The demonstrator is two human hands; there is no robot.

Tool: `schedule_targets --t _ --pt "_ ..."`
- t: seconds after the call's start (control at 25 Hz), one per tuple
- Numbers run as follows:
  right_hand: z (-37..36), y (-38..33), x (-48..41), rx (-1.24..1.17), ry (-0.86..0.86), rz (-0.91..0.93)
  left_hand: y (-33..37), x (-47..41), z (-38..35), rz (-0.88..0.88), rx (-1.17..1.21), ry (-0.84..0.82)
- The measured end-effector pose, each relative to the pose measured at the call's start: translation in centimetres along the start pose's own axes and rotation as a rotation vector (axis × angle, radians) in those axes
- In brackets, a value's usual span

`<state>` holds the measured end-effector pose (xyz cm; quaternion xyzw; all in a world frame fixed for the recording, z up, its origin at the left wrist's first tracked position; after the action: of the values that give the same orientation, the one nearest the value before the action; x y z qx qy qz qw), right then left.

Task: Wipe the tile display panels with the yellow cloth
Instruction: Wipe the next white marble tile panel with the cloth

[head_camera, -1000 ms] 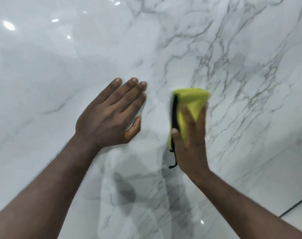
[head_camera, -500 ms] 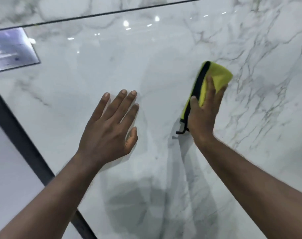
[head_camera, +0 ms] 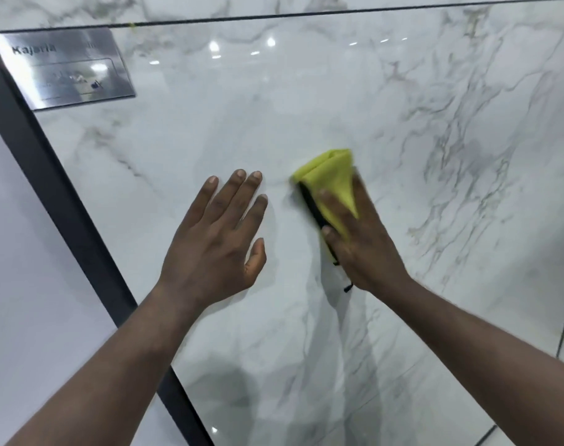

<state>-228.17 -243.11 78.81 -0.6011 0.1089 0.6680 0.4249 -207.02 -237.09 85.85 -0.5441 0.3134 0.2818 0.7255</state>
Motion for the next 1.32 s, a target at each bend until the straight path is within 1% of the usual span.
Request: schedule_targets --t 0.08,0.12,0.16,0.2,0.24,0.28,0.32,0.36,0.4,0.44,0.48,0.52,0.56,0.6,0.68,0.72,0.76,0.84,0.88,0.92,1.0,1.04,1.12,1.16,1.2,1.28,1.32 --pt "1.1 4.0 0.0 -0.207 0.176 -0.515 0.2 -0.2 0.0 0.008 -0.006 0.001" --pt "1.3 4.0 0.3 -0.198 0.220 -0.609 0.4 -0.3 0.0 0.001 -0.013 0.002" --pt "1.2 2.6 0.1 -0.144 0.195 -0.481 0.6 -0.5 0.0 -0.009 -0.017 -0.001" --pt "0.6 1.4 0.5 -0.089 0.116 -0.274 0.8 -0.7 -0.2 -0.015 -0.016 -0.006" --pt "0.0 0.9 1.1 -0.049 0.052 -0.120 1.1 -1.0 -0.4 -0.016 -0.014 -0.011" --pt "0.1 1.7 1.7 -0.066 0.065 -0.111 1.5 -1.3 -0.7 -0.015 -0.013 -0.014" --pt "0.2 3.9 2.2 -0.155 0.131 -0.292 1.8 -1.5 -1.0 -0.015 -0.015 -0.019" --pt "0.4 6.1 3.2 -0.289 0.239 -0.573 2.2 -1.6 -1.3 -0.019 -0.017 -0.022" --pt "0.3 7.2 4.3 -0.348 0.313 -0.782 2.8 -1.8 -1.8 -0.027 -0.016 -0.023" --pt "0.0 6.4 4.6 -0.341 0.321 -0.803 3.6 -2.0 -2.3 -0.038 -0.011 -0.025" --pt "-0.3 4.9 4.6 -0.275 0.274 -0.616 4.4 -2.0 -2.8 -0.053 -0.002 -0.030" --pt "-1.2 4.1 5.4 -0.232 0.193 -0.443 5.3 -2.0 -3.4 -0.069 0.007 -0.037" --pt "-1.6 4.1 6.5 -0.199 0.169 -0.356 6.2 -1.8 -4.0 -0.085 0.010 -0.045" --pt "-1.7 5.8 7.9 -0.225 0.203 -0.449 6.9 -1.5 -4.5 -0.102 0.003 -0.055" --pt "-1.8 10.1 12.3 -0.381 0.350 -0.943 7.7 -0.9 -4.9 -0.133 -0.029 -0.062" --pt "-2.4 10.6 14.1 -0.426 0.350 -1.100 7.7 -0.7 -5.1 -0.138 -0.041 -0.065" --pt "-2.5 9.8 14.5 -0.411 0.299 -1.046 7.7 -0.6 -5.1 -0.137 -0.050 -0.066" --pt "-2.3 7.8 14.5 -0.349 0.202 -0.712 7.8 -0.5 -5.1 -0.145 -0.085 -0.059" --pt "-2.4 7.8 14.9 -0.321 0.184 -0.630 7.9 -0.5 -5.0 -0.153 -0.105 -0.053" --pt "-2.6 9.0 15.6 -0.328 0.198 -0.691 8.1 -0.6 -5.0 -0.161 -0.118 -0.049" --pt "-2.9 11.7 17.3 -0.441 0.310 -0.988 8.1 -0.5 -4.9 -0.166 -0.150 -0.045" --pt "-3.2 12.1 17.4 -0.463 0.304 -1.033 8.2 -0.5 -5.0 -0.169 -0.169 -0.047" --pt "-2.8 11.7 16.7 -0.410 0.255 -0.810 8.3 -0.4 -5.1 -0.175 -0.189 -0.046" --pt "-2.9 11.8 16.7 -0.403 0.234 -0.732 8.3 -0.5 -5.2 -0.177 -0.193 -0.042" --pt "-3.1 12.6 17.0 -0.409 0.229 -0.759 8.4 -0.6 -5.2 -0.176 -0.190 -0.038" --pt "-3.1 14.3 18.0 -0.517 0.276 -1.000 8.4 -0.6 -5.1 -0.164 -0.179 -0.035" --pt "-3.0 14.1 17.7 -0.550 0.276 -1.041 8.3 -0.6 -5.0 -0.158 -0.186 -0.029"
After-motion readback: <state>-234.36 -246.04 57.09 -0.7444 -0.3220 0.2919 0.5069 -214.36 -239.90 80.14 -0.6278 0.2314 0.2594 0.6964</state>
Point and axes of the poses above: each hand's wrist, its own x-axis away from the middle knuckle, its own z-axis out of the back of the hand, y = z × x, the point moved 9 cm from there along -x, towards the middle knuckle, and after that the axes turned 7 degrees about y, right-handed, at the moved point
